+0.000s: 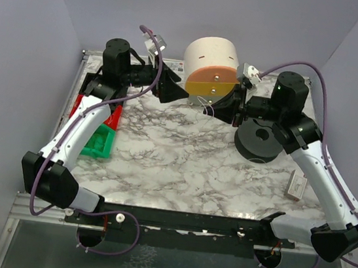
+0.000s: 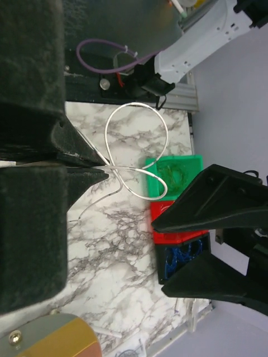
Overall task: Wrap the cables
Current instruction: Adjust the cable at the center of the board.
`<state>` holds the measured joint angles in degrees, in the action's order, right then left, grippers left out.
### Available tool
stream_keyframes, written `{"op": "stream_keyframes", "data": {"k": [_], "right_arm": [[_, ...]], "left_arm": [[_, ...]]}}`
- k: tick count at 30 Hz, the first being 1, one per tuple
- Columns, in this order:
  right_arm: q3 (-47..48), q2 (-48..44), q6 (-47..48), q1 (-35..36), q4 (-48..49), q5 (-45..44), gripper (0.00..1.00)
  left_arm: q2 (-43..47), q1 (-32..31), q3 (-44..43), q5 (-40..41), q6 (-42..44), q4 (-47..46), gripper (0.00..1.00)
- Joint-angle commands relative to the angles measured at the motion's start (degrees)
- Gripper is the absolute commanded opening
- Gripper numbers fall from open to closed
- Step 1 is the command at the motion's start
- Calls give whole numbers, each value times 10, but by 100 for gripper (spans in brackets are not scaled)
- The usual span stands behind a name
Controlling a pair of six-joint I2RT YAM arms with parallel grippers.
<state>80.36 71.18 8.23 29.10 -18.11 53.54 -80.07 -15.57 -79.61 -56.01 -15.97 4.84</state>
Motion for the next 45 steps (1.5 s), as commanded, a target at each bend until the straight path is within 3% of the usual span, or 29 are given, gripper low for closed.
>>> {"op": "stream_keyframes", "data": {"k": [1,11,19,25,32,35,45], "right_arm": [[21,-2,-56,-8,6,76,1],[47,16,-98,-21,29,101,1],[46,27,-117,-28,48,109,1],[47,21,-94,-34,31,92,1],[30,9,-90,-37,32,83,1],[23,7,-91,-37,39,79,1],[-11,21,-178,-37,122,90,1]], "left_arm": [[-5,-28,7,-41,59,18,98],[-18,-93,3,-78,57,26,96],[-22,-102,7,-101,42,15,88],[-3,-89,8,-85,6,-26,89],[0,-76,-3,-90,24,-9,89],[0,-79,-18,-88,71,33,90],[-13,-105,-23,-48,96,51,88]]}}
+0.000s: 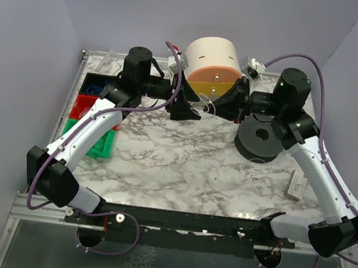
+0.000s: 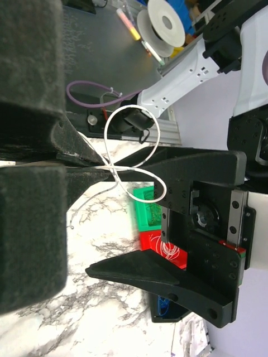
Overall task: Wrap the cables
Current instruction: Adjust the cable at the center of the board.
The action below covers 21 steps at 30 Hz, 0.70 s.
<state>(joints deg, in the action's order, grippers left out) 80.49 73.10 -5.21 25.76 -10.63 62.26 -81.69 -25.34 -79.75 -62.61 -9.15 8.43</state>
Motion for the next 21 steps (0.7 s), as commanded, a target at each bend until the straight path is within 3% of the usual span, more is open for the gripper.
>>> {"op": "stream_keyframes", "data": {"k": [1,5,10,13,15,16,21], "right_arm": [[-14,4,-48,-4,53,4,1],[-16,8,-62,-5,64,16,1],[-16,8,-81,-5,80,29,1],[-15,8,-74,-5,74,27,1],[-18,8,-68,-5,70,23,1],[-18,8,-64,-6,68,21,1],[1,-3,3,-11,2,-15,1]], "left_arm": [[1,-10,-24,20,29,16,87],[-9,-21,-29,31,34,20,78],[-22,-26,-31,29,35,21,58],[-26,-26,-35,23,31,22,37],[-26,-26,-39,26,23,19,9],[-26,-26,-39,30,18,16,0],[-7,-2,-31,73,34,32,0]]}}
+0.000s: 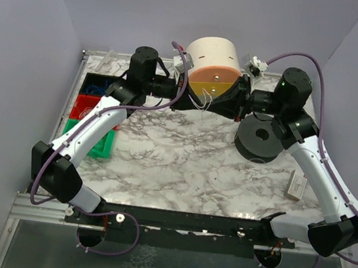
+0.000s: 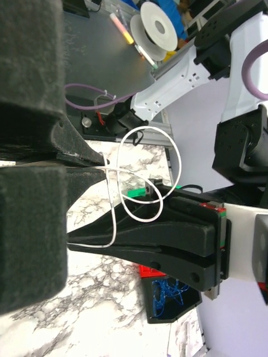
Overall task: Wrap the cables
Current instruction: Adjust the cable at the center of the board.
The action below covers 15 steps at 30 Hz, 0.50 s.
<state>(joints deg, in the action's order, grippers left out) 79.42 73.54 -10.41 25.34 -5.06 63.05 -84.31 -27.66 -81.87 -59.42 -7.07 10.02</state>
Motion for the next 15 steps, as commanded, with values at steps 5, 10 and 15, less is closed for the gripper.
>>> {"op": "stream_keyframes", "data": {"k": [5,10,15], "right_arm": [[31,-35,154,-8,-148,-83,1],[51,-51,195,-8,-200,-113,1],[61,-72,227,-8,-233,-155,1]], "left_arm": [[50,77,14,116,14,21,0],[60,89,28,201,18,27,0],[59,91,14,339,28,54,0]]}}
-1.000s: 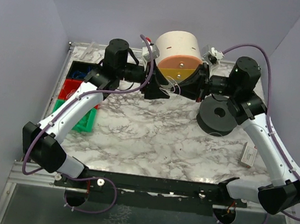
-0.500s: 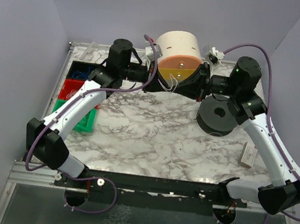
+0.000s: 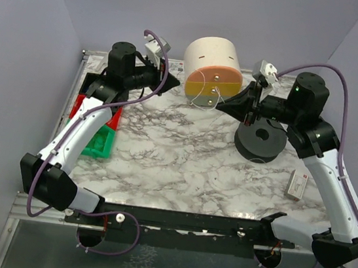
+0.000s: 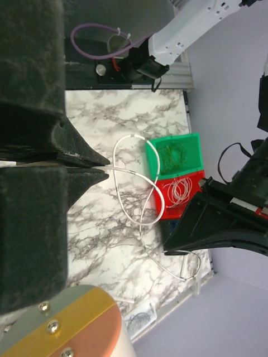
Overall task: Wrap the cables
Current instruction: Adjust the cable at the center of the board.
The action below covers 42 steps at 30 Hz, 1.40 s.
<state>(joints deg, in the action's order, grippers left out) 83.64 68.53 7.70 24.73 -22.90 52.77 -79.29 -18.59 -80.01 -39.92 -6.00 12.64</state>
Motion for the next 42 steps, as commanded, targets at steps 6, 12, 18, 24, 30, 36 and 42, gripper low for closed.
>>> {"op": "stream_keyframes", "data": {"k": [6,12,18,24,30,36,42], "right_arm": [[38,-49,82,-2,-90,-215,1],[26,-76,151,-2,-116,-313,1],[56,-61,135,-2,-156,-197,1],[16,-33,147,-1,-174,-145,19],[-33,-49,158,-2,-156,-145,29],[-56,-54,192,-1,-157,-179,65],[-80,-66,264,-1,-244,-269,82]], "left_arm": [[-7,24,-55,350,26,100,0],[15,53,-49,471,39,96,0],[27,53,-56,551,27,75,0],[22,53,-19,531,31,68,0],[26,53,16,502,37,52,0],[38,53,13,496,45,38,0],[29,53,32,536,57,46,18]]}}
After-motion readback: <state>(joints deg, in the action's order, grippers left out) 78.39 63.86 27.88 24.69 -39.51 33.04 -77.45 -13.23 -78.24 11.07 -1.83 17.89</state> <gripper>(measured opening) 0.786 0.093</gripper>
